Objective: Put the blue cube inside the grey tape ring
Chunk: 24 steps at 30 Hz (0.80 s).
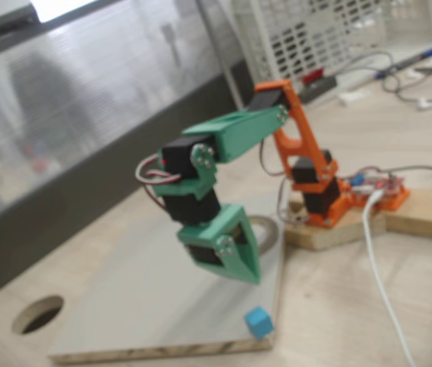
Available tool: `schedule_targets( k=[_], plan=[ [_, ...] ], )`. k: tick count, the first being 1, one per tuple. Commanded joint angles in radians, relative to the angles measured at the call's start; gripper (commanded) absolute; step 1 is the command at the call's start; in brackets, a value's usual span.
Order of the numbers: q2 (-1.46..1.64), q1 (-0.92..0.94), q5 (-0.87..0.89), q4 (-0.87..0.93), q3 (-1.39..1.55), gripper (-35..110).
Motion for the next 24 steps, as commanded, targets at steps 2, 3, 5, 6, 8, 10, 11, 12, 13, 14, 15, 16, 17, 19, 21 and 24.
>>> schedule_targets(
  k=[2,3,5,6,8,10,11,12,13,14,15,16,17,19,21,24],
  plan=[
    [-0.02,-0.072,0.017,-0.011,-0.021,-1],
    [-0.02,-0.08,0.017,-0.011,-0.021,-1],
    [-0.018,-0.08,0.017,-0.011,-0.021,-1],
    [-0.018,-0.08,0.017,-0.011,-0.021,-1],
    [-0.018,-0.069,0.017,-0.009,-0.021,-1],
    [-0.018,-0.067,0.017,-0.005,-0.021,-1],
    [-0.017,-0.067,0.017,-0.003,-0.021,-1],
    [-0.014,-0.067,0.017,-0.006,-0.021,-1],
    [-0.011,-0.069,0.017,-0.008,-0.021,-1],
    [-0.011,-0.069,0.017,-0.008,-0.021,-1],
    [-0.011,-0.069,0.017,-0.008,-0.021,-1],
    [-0.011,-0.069,0.017,-0.008,-0.021,-1],
    [-0.012,-0.069,0.017,-0.008,-0.021,-1],
    [-0.008,-0.069,0.017,-0.008,-0.021,-1],
    [-0.006,-0.069,0.017,0.002,-0.014,-1],
    [-0.015,-0.069,0.011,-0.006,-0.02,-1]
  ],
)
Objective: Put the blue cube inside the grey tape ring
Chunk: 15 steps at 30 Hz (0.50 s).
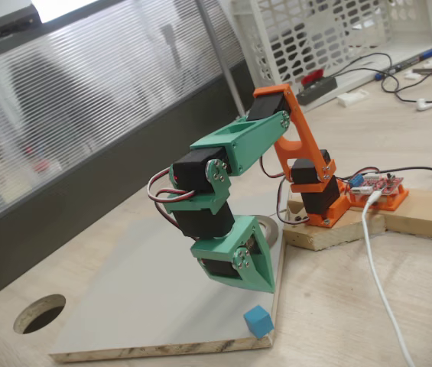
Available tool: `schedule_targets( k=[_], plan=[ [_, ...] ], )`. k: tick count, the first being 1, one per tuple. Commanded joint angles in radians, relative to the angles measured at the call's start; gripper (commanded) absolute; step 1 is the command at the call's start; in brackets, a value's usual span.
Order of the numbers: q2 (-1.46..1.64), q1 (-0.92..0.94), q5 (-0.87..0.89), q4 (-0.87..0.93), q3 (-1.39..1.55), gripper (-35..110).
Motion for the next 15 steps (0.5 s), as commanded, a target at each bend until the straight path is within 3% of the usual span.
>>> schedule_targets(
  k=[1,15],
  plan=[
    [0.015,-0.005,0.009,0.005,-0.018,-1],
    [0.026,-0.005,0.018,0.003,-0.023,1]
  ],
)
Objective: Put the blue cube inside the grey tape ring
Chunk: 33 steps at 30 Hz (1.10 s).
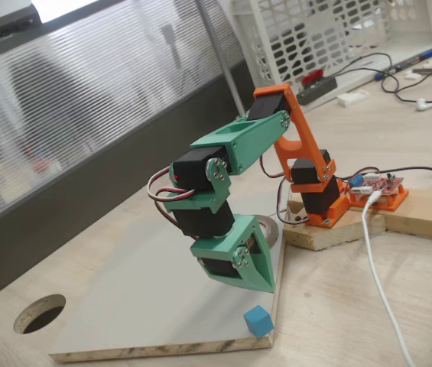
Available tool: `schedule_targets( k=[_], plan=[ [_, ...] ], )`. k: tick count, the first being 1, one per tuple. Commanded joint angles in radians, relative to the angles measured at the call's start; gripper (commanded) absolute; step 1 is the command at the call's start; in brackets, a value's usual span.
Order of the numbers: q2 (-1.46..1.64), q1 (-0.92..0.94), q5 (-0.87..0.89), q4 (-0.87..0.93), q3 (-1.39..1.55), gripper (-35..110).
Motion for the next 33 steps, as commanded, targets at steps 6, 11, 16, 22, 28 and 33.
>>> schedule_targets(
  k=[6,11,16,22,28,33],
  plan=[
    [0.026,-0.003,0.02,0.018,-0.089,35],
    [0.02,-0.003,0.02,0.075,-0.103,73],
    [0.006,-0.003,0.02,0.195,-0.104,96],
    [0.005,-0.005,0.018,0.193,-0.101,99],
    [0.006,-0.008,0.012,0.193,-0.094,99],
    [0.002,-0.015,0.015,0.195,-0.091,99]
  ],
)
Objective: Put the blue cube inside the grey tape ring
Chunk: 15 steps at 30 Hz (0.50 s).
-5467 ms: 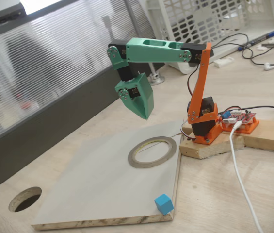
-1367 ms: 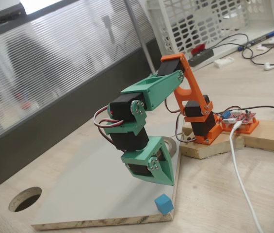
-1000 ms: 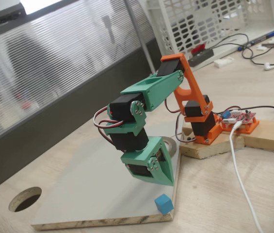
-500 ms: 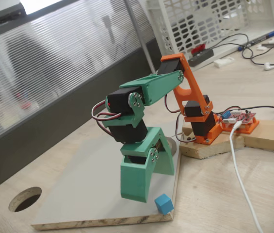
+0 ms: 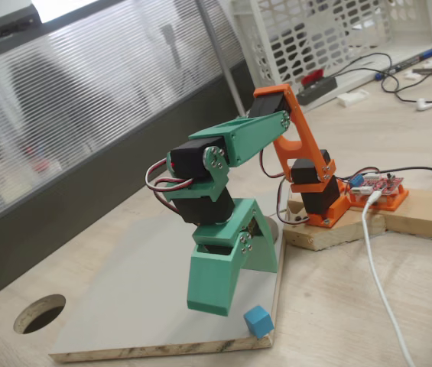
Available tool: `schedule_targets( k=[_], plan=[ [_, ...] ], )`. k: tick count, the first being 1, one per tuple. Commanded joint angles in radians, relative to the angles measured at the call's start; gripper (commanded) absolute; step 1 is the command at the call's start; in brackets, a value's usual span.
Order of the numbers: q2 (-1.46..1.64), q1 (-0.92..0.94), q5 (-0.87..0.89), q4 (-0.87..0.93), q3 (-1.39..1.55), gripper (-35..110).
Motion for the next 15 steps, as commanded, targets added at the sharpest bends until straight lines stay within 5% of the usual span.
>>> schedule_targets(
  k=[1,15],
  plan=[
    [-0.003,-0.005,0.017,0.015,-0.006,99],
    [-0.241,0.005,0.017,0.017,-0.018,99]
  ],
)
